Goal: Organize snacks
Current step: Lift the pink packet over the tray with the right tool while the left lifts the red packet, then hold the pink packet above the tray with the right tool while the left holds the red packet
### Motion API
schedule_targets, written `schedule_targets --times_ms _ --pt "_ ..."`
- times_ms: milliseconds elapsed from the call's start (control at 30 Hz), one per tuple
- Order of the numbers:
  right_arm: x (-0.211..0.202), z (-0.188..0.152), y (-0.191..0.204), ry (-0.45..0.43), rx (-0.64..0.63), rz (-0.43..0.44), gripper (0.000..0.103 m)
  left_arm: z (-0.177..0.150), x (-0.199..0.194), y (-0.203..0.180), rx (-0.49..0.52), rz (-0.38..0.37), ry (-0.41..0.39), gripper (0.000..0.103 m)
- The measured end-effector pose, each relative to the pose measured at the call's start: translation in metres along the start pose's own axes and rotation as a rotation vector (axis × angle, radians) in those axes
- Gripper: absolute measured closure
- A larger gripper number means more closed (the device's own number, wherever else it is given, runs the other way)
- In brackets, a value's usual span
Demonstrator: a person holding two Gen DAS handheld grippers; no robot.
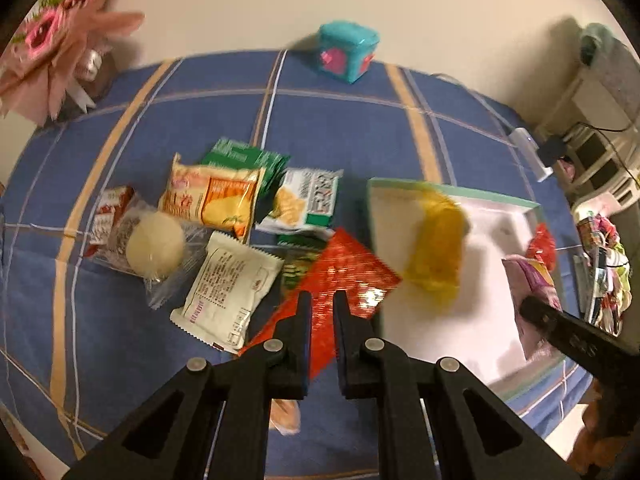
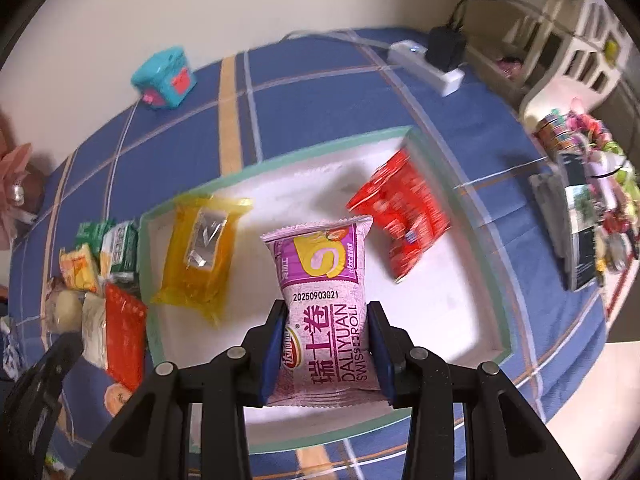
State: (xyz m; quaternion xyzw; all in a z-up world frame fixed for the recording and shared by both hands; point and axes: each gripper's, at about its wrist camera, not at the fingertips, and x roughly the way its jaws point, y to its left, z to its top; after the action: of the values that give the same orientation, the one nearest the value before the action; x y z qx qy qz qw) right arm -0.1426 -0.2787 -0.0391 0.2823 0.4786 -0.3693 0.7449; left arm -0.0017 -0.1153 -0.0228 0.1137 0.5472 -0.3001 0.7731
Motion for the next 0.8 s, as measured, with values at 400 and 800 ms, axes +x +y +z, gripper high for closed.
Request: schedule_targets --times_ms 400,800 --pt "0.007 -0.004 0.014 0.028 -0.031 0.014 0.061 -0.010 0.039 -0.026 0.177 0.077 0.064 0.048" --pt "0.013 -0.001 0.016 0.042 -0.047 0.021 0.061 -0.024 0.055 -0.042 0.268 0.168 0.063 0.042"
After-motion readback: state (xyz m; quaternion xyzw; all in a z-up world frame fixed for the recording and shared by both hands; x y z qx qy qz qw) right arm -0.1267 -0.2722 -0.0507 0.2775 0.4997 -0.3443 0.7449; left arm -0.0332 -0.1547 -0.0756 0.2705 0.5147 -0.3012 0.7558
